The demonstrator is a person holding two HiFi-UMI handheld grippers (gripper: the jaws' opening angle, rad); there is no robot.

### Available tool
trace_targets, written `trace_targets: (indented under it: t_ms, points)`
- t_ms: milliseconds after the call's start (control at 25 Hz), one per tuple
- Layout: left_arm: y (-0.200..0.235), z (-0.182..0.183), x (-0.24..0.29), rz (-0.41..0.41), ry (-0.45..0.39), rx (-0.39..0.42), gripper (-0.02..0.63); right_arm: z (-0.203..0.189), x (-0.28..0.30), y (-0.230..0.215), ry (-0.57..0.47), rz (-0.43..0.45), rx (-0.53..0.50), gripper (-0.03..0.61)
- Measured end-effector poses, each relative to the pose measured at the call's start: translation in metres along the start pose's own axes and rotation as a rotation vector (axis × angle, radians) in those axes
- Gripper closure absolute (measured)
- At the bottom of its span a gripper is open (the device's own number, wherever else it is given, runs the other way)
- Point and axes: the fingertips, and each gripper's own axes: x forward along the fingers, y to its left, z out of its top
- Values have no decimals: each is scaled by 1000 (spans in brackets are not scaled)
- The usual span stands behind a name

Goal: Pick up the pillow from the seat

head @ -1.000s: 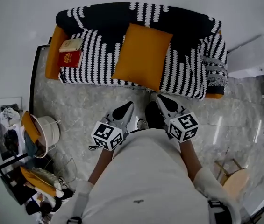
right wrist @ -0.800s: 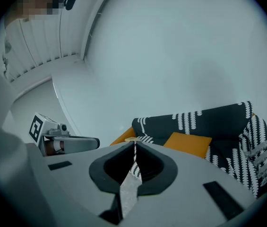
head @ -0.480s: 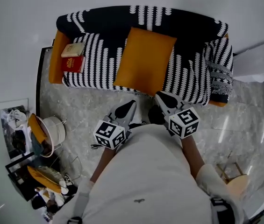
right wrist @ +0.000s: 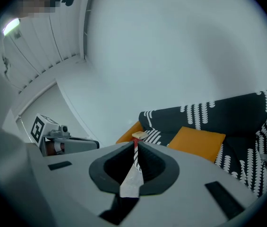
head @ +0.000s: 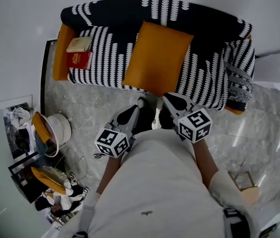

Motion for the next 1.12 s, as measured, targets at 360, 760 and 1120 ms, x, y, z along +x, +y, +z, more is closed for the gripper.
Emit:
trace_targets:
  t_ms: [360, 760, 1120]
  points:
    - [38, 15, 9, -62, 17, -8, 601, 2, 29, -10, 37, -72, 15, 571]
    - [113, 64, 68, -209, 111, 30, 601, 36, 78, -28, 39, -223, 61, 571]
    - [166, 61, 94, -359, 278, 24, 600, 20, 119, -44, 118, -391, 199, 571]
